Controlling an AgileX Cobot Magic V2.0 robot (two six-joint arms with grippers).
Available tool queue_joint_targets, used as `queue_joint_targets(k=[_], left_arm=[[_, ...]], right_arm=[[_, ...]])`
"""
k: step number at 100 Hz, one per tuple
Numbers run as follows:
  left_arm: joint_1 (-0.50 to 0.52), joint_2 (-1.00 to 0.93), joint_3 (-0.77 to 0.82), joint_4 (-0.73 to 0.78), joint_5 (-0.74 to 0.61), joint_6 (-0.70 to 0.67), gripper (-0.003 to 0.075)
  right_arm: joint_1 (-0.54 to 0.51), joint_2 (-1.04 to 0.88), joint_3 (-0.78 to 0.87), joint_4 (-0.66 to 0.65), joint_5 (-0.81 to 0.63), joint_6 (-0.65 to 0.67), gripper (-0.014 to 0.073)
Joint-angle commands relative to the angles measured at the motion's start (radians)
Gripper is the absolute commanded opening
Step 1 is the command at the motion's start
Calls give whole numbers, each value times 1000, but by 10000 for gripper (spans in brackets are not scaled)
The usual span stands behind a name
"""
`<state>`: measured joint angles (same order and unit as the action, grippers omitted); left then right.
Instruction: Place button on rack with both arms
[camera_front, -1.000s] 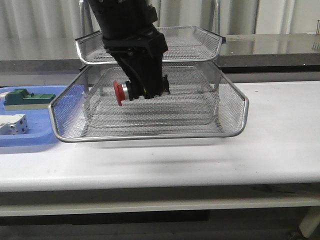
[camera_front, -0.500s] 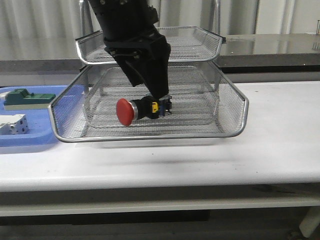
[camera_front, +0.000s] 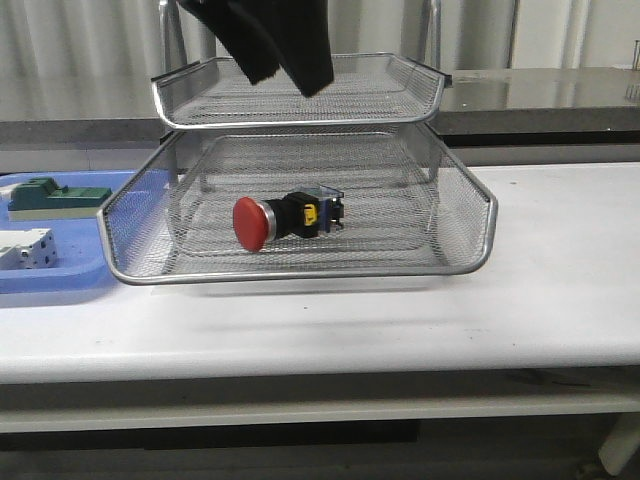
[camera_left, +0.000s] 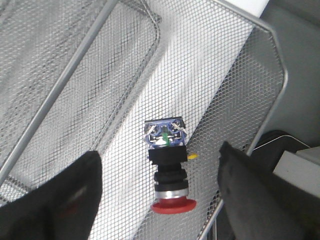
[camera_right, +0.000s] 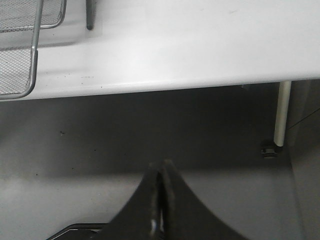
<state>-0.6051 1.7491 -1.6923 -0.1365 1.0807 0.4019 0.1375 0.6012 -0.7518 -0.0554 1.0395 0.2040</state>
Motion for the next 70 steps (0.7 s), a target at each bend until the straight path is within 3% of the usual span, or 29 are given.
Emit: queue_joint_targets(k=[1, 35, 70], left_arm=[[24, -88, -35, -19, -12, -29, 478], [198, -242, 58, -19, -37, -54, 477], [410, -542, 484, -85, -337, -85, 477]], right_arm=[[1, 1, -34, -13, -49, 0, -70], [1, 1, -34, -13, -49, 0, -70], [1, 1, -34, -13, -49, 0, -70]])
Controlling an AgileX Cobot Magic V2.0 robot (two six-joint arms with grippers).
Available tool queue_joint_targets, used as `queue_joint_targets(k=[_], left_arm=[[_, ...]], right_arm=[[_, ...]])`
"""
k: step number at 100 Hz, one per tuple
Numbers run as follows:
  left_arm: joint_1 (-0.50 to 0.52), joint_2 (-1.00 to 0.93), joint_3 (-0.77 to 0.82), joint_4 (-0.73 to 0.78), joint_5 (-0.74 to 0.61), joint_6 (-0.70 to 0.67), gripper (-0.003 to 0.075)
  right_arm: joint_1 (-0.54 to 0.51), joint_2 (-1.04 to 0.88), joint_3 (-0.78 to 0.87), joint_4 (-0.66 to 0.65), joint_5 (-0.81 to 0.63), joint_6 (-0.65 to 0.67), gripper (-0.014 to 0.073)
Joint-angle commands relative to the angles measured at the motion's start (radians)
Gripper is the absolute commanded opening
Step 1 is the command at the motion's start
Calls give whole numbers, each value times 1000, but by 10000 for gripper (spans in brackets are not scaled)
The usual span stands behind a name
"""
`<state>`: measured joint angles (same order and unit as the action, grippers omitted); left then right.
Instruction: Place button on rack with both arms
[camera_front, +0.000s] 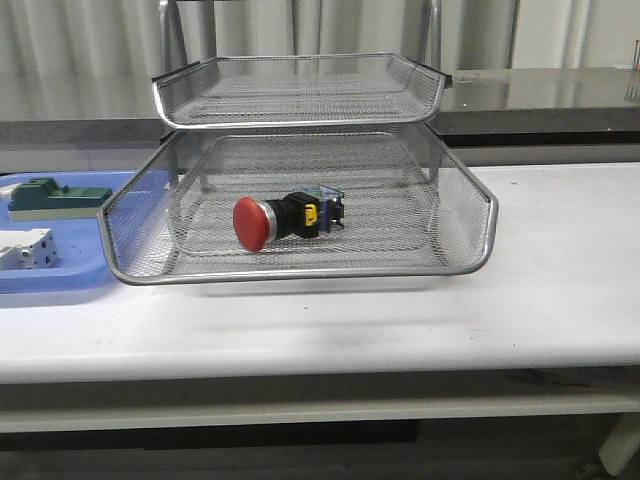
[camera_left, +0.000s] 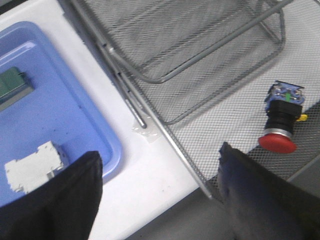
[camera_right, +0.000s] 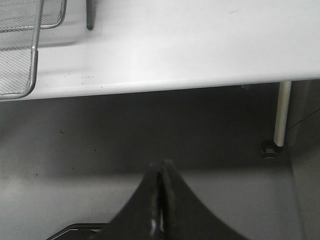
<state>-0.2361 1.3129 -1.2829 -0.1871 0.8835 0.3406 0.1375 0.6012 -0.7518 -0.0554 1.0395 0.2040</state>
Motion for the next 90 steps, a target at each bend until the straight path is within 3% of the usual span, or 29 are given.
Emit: queue_joint_targets(k=[1, 39, 90], left_arm=[[45, -113, 84, -35, -147, -24, 477], [153, -514, 565, -106, -531, -24, 477], [153, -929, 882, -106, -761, -24, 477]], right_arm=[[1, 1, -34, -13, -49, 0, -70], [1, 1, -34, -13, -49, 0, -70], [1, 1, -34, -13, -49, 0, -70]])
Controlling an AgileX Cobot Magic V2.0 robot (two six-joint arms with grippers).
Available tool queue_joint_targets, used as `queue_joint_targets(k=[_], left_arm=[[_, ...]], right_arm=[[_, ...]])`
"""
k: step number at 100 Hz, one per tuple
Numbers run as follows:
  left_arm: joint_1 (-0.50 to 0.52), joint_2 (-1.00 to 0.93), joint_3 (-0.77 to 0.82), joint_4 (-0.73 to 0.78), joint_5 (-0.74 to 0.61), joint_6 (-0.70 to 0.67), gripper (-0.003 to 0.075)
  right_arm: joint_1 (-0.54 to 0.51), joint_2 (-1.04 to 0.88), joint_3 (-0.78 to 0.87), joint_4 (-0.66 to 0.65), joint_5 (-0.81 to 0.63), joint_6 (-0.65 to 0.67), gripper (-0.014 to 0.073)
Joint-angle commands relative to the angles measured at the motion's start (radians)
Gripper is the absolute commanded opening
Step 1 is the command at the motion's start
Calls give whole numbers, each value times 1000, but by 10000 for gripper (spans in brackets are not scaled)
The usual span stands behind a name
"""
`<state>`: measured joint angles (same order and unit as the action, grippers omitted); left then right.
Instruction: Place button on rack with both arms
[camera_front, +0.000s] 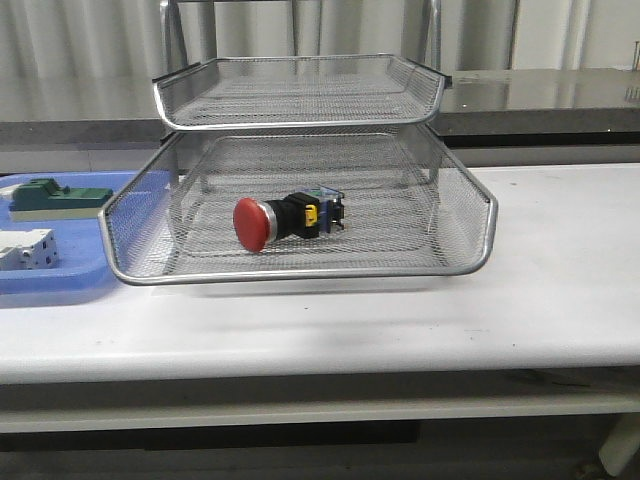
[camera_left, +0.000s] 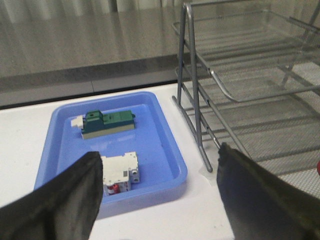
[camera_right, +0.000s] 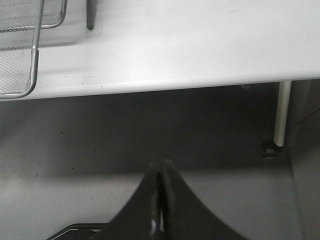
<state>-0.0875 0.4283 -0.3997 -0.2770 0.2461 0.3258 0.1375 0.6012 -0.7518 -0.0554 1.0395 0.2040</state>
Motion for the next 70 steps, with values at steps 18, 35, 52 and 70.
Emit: queue_joint_targets(k=[18, 35, 52, 70], left_arm=[[5, -118, 42, -18, -196, -9, 477], [5, -124, 49, -21, -237, -9, 477], [5, -124, 49, -21, -237, -9, 476], [5, -124, 49, -21, -237, -9, 419]], right_arm=[[1, 1, -34, -13, -49, 0, -70], [1, 1, -34, -13, -49, 0, -70], [1, 1, -34, -13, -49, 0, -70], [1, 1, -34, -13, -49, 0, -70]])
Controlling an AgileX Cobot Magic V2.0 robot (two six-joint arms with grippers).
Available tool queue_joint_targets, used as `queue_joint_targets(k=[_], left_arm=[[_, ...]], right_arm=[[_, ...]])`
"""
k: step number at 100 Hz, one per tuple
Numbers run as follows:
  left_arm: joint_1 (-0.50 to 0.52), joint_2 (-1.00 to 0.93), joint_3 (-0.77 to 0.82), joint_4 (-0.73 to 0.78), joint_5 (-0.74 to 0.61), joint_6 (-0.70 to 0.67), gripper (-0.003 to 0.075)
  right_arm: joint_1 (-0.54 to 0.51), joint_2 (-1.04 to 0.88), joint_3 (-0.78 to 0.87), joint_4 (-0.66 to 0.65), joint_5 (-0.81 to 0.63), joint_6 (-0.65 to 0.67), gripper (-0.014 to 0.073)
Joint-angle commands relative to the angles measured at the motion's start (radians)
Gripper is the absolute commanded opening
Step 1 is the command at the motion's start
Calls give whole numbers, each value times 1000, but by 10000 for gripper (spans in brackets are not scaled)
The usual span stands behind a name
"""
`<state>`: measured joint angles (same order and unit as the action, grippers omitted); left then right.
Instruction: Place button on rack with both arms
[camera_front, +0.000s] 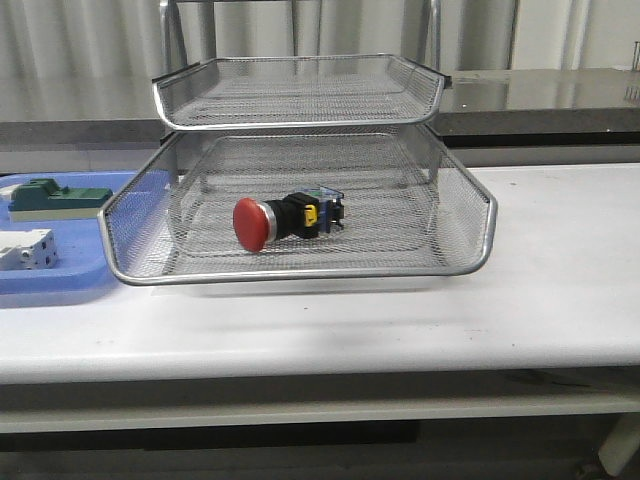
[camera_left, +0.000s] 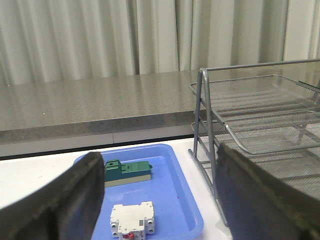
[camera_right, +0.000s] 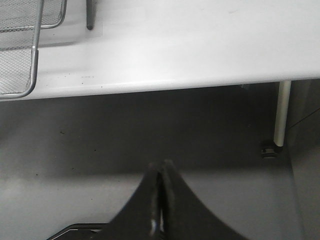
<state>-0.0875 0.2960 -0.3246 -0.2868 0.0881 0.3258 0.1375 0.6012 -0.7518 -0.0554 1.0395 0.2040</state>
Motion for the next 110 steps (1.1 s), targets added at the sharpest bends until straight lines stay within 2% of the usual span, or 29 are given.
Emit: queue_joint_targets(k=[1, 15, 48, 97, 110], left_arm=[[5, 8, -26, -11, -79, -9, 415], [5, 8, -26, -11, -79, -9, 310], [5, 8, -26, -11, -77, -9, 6], [5, 8, -26, -11, -77, -9, 4], [5, 8, -26, -11, -77, -9, 4]], right_arm=[[1, 1, -34, -13, -49, 0, -70], [1, 1, -34, -13, -49, 0, -70], [1, 1, -34, -13, -49, 0, -70], [1, 1, -34, -12, -50, 0, -70], [1, 1, -34, 32, -57, 0, -70]])
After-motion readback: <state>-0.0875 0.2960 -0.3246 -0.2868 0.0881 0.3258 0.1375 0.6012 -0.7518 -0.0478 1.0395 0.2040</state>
